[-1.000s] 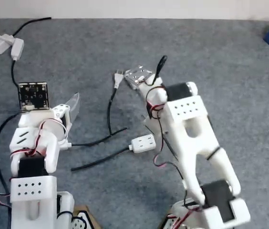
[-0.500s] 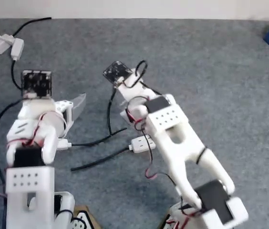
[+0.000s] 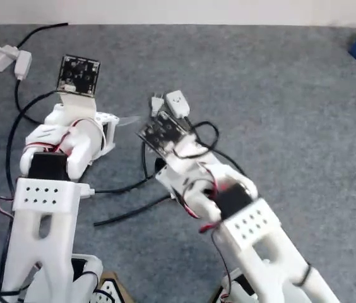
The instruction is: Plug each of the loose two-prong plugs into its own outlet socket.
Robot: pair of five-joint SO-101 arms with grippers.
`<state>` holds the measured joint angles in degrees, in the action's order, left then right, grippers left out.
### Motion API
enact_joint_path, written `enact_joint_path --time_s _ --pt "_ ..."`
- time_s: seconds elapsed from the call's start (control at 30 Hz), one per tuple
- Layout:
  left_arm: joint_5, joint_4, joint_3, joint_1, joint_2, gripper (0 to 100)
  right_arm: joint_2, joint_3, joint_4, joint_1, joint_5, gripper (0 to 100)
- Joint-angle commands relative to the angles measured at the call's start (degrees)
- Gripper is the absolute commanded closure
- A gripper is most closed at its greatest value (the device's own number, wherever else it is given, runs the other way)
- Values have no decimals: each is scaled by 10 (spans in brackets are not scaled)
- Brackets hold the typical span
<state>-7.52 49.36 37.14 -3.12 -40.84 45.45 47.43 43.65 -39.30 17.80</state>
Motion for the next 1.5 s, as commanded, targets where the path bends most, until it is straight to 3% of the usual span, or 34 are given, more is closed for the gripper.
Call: enact_joint_path --time_s 0.0,0.57,1.17,1.47 --pt "-3 17 -43 22 1 598 35 -1 7 -7 -4 992" --pt "7 101 -74 70 1 596 -153 -84 -42 73 -40 992" --pt "7 61 -11 87 6 600 -9 -96 73 -12 -76 992" --pt "7 61 -7 85 6 600 4 -127 116 -17 -80 992"
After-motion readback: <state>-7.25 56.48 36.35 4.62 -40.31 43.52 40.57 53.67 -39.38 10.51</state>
